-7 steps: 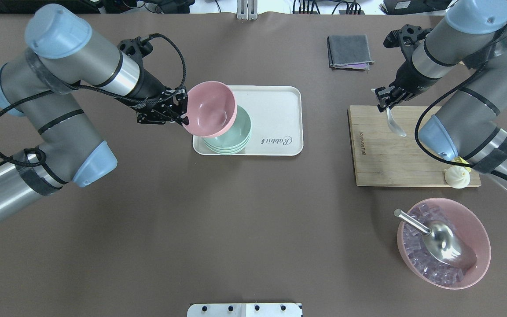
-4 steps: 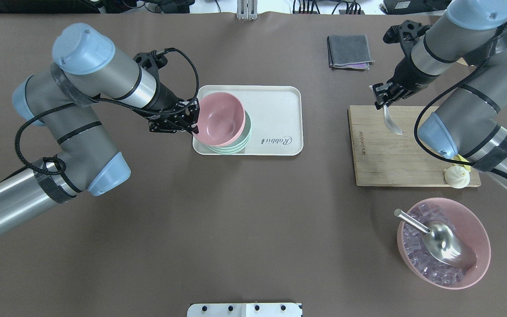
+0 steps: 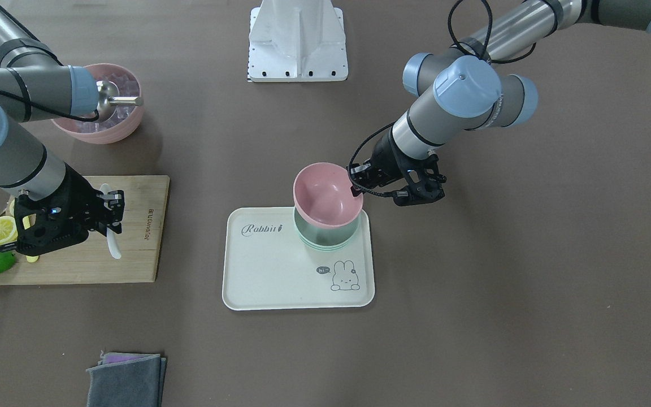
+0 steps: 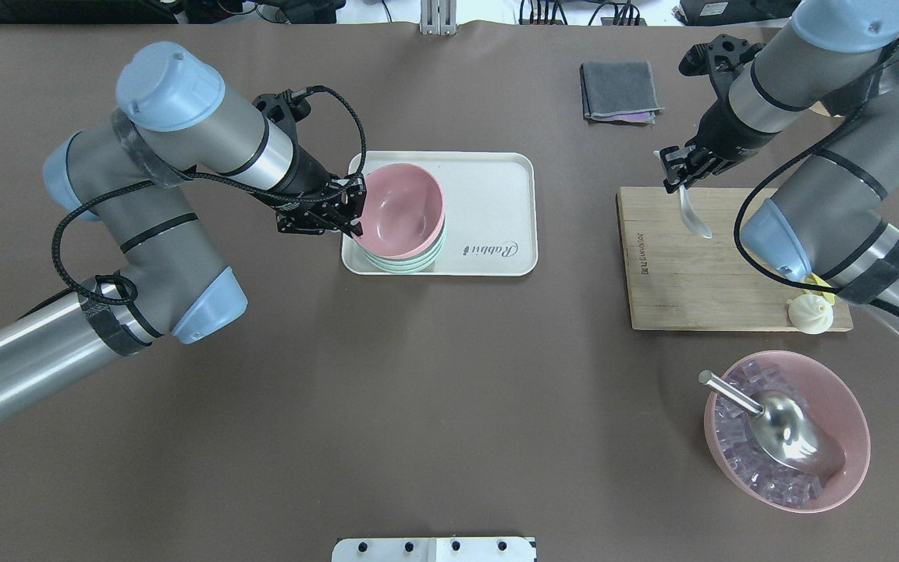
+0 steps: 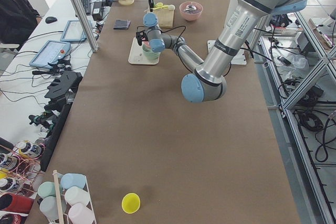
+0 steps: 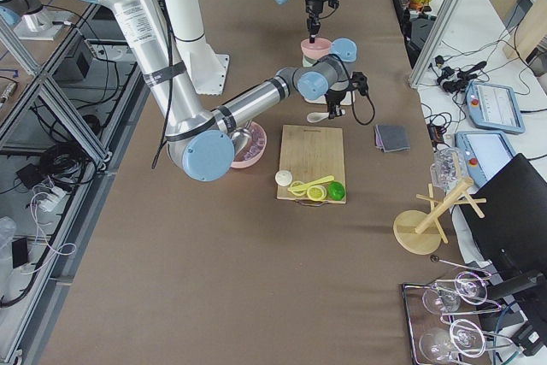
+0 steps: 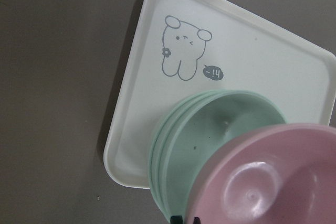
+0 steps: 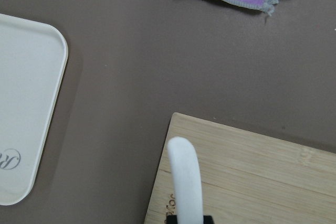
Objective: Stack pink bowl on green and place spoon
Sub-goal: 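Release pink bowl with left gripper while right carries spoon toward tray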
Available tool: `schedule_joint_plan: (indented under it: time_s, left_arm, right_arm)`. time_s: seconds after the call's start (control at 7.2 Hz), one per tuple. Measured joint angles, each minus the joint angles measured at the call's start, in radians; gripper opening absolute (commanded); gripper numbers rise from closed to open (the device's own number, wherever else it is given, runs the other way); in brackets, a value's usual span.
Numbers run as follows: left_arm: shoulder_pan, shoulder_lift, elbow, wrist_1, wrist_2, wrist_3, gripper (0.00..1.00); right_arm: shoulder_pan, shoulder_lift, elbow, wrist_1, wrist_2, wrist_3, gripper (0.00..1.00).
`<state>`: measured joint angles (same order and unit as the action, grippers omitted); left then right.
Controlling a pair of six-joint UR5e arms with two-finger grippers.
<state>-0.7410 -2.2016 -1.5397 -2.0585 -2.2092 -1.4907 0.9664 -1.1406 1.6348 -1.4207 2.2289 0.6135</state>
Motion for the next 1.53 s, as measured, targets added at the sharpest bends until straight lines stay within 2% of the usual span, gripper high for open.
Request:
schedule_joint_plan:
  time_s: [0.14, 0.28, 0.42, 0.56, 0.97, 1.25, 1.53]
  left_arm:
    - [0.0, -0.002, 0.005, 0.0, 0.0, 0.001, 0.0]
    - [0.0, -0.003, 0.009, 0.0, 0.0, 0.001, 0.23]
    - [0.0, -0.007, 0.018, 0.001, 0.001, -0.001, 0.74]
    - [0.0, -0.016, 0.034, 0.001, 0.009, -0.003, 0.99]
    - [-0.022, -0.028, 0.044, -0.027, 0.028, -0.004, 0.99]
    - [-0.126, -0.016, 0.027, -0.026, -0.077, -0.001, 0.99]
    - [-0.236, 0.06, -0.007, -0.028, -0.189, 0.037, 0.99]
  right_arm:
    - [0.0, 0.0, 0.0, 0.0, 0.0, 0.0, 0.0]
    - [0.0, -0.001, -0.001, 0.0, 0.0, 0.0, 0.0]
    - [0.0, -0.001, -0.001, 0.0, 0.001, 0.0, 0.0]
    - [0.0, -0.001, 0.003, 0.0, 0.001, 0.003, 0.0]
    - [-0.002, 0.014, 0.022, -0.004, 0.006, 0.038, 0.0]
    - [-0.017, 0.087, 0.031, -0.004, 0.026, 0.179, 0.0]
    - [-0.075, 0.193, 0.028, 0.002, 0.013, 0.375, 0.0]
